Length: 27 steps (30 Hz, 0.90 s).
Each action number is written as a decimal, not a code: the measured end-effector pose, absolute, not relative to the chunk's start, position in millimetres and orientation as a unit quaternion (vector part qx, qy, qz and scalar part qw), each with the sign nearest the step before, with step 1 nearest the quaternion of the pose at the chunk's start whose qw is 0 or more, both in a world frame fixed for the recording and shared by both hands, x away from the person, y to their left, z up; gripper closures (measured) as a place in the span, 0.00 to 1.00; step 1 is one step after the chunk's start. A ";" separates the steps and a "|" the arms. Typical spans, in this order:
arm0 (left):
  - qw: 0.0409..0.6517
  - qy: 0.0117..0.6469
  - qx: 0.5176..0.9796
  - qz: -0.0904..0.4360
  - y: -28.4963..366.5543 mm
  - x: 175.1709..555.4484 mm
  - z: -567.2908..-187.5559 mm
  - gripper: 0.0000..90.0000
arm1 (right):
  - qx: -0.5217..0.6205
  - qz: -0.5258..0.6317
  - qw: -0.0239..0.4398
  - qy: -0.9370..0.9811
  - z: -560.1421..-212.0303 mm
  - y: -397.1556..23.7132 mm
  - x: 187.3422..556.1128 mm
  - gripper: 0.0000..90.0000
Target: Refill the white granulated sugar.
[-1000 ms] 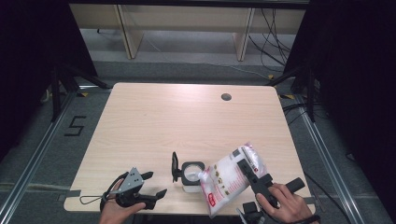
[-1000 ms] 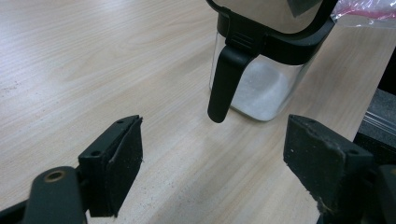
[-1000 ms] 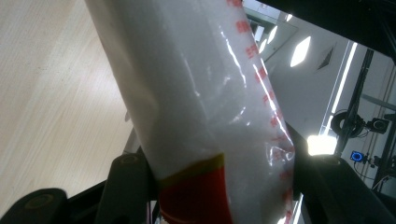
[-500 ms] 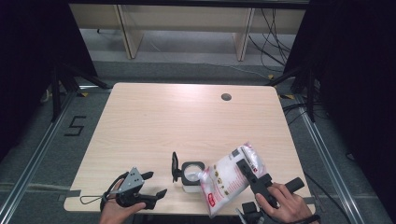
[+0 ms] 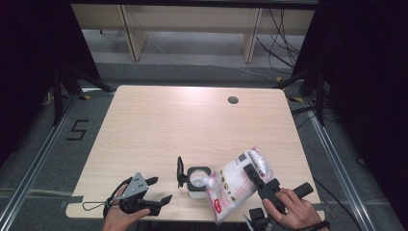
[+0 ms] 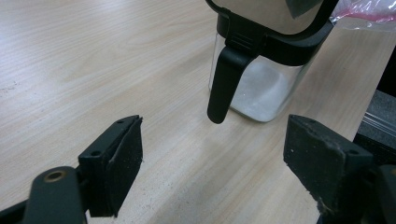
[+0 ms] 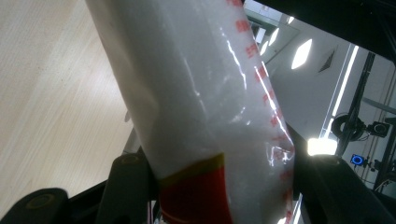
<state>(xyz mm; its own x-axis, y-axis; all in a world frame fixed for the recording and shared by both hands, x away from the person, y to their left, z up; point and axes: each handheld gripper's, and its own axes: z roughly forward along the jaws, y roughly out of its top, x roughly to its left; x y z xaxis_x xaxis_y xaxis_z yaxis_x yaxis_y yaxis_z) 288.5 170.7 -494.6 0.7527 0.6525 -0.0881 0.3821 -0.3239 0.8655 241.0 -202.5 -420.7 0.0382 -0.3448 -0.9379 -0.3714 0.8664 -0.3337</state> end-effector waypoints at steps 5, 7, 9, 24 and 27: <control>0.485 0.330 0.798 0.136 170.1 287.8 -494.9 0.21 | -0.258 0.018 0.677 0.689 -421.9 -202.5 241.6 0.59; 0.484 0.329 0.799 0.136 170.2 287.8 -495.1 0.21 | -0.260 0.016 0.677 0.689 -421.7 -202.3 241.5 0.59; 0.482 0.324 0.802 0.141 171.2 288.6 -494.5 0.21 | -0.259 0.018 0.676 0.689 -421.7 -202.5 242.0 0.59; 0.482 0.331 0.799 0.138 170.5 288.0 -494.9 0.21 | -0.259 0.018 0.676 0.689 -421.6 -202.4 242.1 0.59; 0.482 0.319 0.803 0.142 171.2 288.8 -494.6 0.21 | -0.259 0.017 0.676 0.690 -421.9 -202.7 241.8 0.59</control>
<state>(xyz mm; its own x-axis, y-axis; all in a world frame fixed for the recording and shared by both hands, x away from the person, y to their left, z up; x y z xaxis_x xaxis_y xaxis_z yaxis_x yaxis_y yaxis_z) 288.8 171.2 -494.6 0.7565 0.6492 -0.0789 0.3748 -0.3314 0.8658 241.8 -202.7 -421.9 0.0472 -0.3346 -0.9412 -0.3801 0.8653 -0.3267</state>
